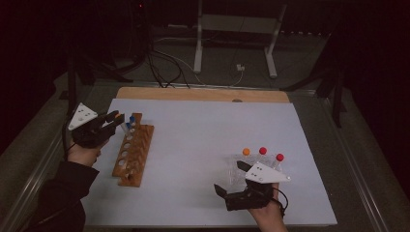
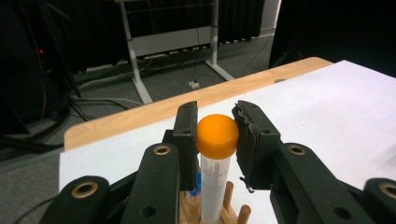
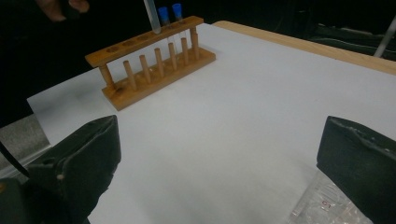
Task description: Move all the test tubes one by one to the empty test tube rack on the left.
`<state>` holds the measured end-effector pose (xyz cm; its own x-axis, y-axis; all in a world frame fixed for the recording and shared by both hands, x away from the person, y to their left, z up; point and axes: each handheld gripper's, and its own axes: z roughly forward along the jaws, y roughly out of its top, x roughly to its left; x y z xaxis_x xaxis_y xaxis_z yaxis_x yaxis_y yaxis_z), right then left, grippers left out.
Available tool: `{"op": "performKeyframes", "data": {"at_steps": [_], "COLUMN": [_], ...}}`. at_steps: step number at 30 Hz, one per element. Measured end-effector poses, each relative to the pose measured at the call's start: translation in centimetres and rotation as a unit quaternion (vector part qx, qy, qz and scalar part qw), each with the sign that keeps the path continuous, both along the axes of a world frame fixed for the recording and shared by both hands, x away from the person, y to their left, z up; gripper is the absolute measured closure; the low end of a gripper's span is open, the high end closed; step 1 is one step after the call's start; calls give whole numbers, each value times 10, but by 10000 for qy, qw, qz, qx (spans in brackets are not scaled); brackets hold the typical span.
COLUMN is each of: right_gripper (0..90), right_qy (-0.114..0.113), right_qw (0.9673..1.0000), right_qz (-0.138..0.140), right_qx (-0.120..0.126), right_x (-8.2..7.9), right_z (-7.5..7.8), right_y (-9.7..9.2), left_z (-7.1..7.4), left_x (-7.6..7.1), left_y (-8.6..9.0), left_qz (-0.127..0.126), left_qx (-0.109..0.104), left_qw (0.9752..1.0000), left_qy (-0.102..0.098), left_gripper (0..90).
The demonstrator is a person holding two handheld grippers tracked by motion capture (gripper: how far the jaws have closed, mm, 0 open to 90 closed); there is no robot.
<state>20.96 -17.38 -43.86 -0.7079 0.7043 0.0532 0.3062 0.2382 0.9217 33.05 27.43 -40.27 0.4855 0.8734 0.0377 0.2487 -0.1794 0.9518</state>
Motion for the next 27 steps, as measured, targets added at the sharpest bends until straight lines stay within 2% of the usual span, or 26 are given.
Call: {"op": "performKeyframes", "data": {"at_steps": [5,18,23,27], "right_gripper": [0,0,0,0], "right_qy": [4,17,8,4], "right_qw": [10000,10000,10000,10000], "right_qz": [2,17,25,30], "right_qx": [10,46,43,52], "right_x": [0,0,0,0], "right_z": [0,0,0,0], "right_y": [-1,-2,-2,-2], "left_z": [-11,-43,-52,-53], "left_x": [3,10,9,7], "left_y": [-1,-5,-9,-8], "left_qz": [32,94,122,142], "left_qx": [110,174,304,267], "left_qw": [9998,9985,9980,9982], "left_qy": [136,513,533,519], "left_gripper": [720,720,720,718]}}
